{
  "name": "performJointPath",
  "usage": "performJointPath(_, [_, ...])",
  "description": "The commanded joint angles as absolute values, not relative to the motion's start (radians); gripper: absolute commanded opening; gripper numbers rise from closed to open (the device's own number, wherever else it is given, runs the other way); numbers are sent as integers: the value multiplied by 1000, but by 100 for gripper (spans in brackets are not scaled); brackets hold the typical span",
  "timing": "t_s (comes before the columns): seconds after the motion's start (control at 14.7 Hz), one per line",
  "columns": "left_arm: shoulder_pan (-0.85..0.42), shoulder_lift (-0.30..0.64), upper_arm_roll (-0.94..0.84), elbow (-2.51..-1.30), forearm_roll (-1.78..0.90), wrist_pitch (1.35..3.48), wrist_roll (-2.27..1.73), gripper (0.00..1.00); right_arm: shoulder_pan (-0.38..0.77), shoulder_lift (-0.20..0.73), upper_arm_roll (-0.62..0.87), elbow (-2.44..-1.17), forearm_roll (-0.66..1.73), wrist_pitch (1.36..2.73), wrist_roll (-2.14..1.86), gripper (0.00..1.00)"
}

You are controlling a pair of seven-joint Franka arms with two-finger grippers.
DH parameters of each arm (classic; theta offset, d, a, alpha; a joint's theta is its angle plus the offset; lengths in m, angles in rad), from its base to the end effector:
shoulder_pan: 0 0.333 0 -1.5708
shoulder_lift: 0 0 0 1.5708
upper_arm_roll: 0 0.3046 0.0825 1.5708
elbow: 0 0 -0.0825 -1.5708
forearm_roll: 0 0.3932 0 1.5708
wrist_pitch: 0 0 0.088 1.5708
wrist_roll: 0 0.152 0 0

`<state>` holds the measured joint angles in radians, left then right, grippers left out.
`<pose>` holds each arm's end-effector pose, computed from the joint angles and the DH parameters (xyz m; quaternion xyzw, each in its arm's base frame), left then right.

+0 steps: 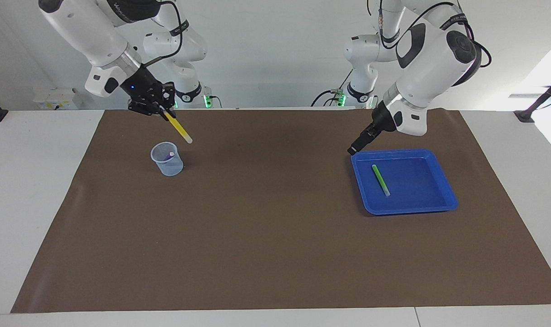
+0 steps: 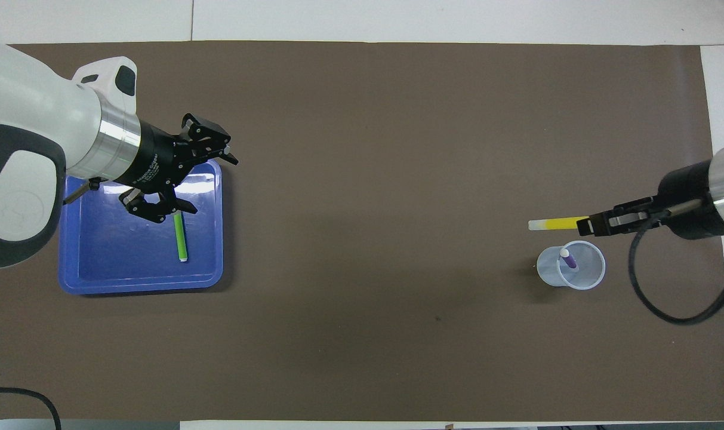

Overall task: Right arm passes pens to left for tray arrangement
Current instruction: 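Lift the yellow pen from the cup with the right gripper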

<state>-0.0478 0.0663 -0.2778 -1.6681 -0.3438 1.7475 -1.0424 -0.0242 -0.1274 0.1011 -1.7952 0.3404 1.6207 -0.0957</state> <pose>0.5501 -0.2298 0.5080 0.9109 0.3723 -0.1064 0.1424 0.5187 0.0916 0.5411 -0.9838 -0.0720 0.0218 0.1628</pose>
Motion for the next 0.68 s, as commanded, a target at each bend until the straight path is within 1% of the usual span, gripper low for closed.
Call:
performJointPath(0.0, [-40, 48, -301, -1675, -444, 1730, -1176, 100, 79, -133, 106, -1834, 414, 1712, 139, 0])
performJointPath(0.2, [-41, 32, -305, -1680, -563, 1743, -1323, 100, 147, -143, 106, -1861, 480, 1817, 322, 0])
performJointPath(0.34, [-38, 15, -316, -1692, -639, 1746, -1367, 100, 166, -146, 106, -1881, 538, 1876, 379, 0])
performJointPath(0.48, [-23, -20, -313, -1759, -759, 1773, -1368, 100, 167, -164, 107, -1926, 606, 1949, 413, 0])
performJointPath(0.61, [-24, -58, -314, -1831, -857, 1842, -1371, 100, 217, -170, 107, -1942, 635, 2000, 463, 0])
